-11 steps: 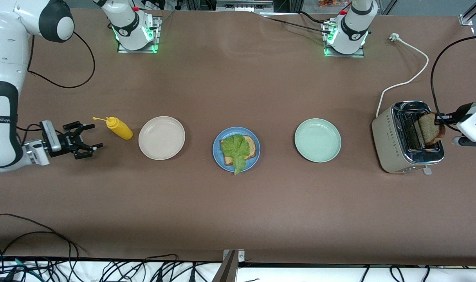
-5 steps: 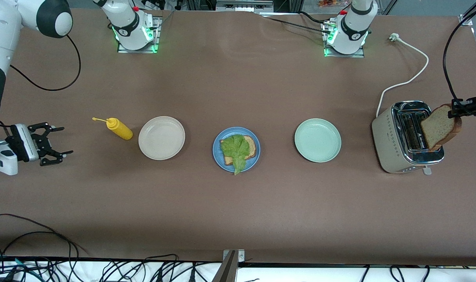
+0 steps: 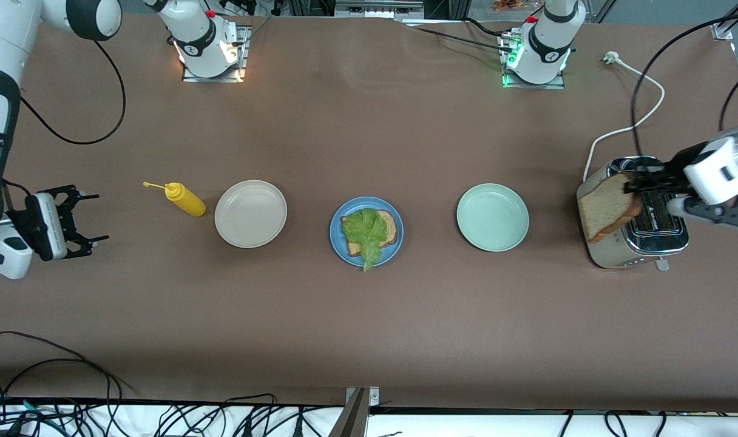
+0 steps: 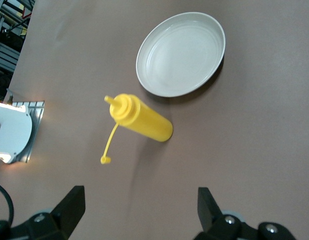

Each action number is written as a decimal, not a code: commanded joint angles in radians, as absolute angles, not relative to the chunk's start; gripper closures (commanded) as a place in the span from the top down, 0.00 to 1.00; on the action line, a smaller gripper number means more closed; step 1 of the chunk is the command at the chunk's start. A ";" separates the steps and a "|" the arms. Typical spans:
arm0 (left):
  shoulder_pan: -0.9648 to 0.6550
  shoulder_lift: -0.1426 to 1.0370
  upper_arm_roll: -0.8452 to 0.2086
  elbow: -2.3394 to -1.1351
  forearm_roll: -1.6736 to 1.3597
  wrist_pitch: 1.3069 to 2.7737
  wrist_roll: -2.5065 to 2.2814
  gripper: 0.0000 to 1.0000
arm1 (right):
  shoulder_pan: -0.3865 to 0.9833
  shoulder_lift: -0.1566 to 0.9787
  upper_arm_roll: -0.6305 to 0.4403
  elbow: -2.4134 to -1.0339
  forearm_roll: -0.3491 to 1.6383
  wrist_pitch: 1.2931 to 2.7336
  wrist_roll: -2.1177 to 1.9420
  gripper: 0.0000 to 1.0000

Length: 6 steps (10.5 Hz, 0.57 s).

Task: Make sandwich in blue plate with both arms
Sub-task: 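Lift the bread from the toaster with the left gripper while the right gripper retracts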

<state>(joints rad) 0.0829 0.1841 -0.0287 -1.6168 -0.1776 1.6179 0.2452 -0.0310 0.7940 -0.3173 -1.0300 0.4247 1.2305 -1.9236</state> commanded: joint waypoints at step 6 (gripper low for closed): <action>-0.055 0.366 -0.163 -1.644 -0.685 1.845 0.121 0.00 | 0.141 0.389 -0.171 -1.429 0.051 1.471 -1.141 1.00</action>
